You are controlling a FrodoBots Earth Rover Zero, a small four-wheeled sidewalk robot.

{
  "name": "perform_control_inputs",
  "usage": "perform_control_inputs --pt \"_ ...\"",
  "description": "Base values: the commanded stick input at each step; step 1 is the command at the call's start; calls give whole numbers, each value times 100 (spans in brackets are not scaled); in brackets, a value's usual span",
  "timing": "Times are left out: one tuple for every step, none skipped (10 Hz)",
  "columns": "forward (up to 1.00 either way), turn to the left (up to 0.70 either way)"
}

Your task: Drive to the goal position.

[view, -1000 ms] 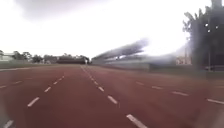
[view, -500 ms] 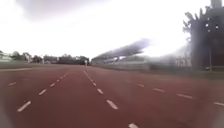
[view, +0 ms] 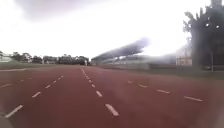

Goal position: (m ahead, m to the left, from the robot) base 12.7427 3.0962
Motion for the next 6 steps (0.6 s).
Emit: perform_control_inputs --pt "45 0" --pt "45 0" --pt "45 0" --pt "45 0" --pt "45 0" --pt "45 0"
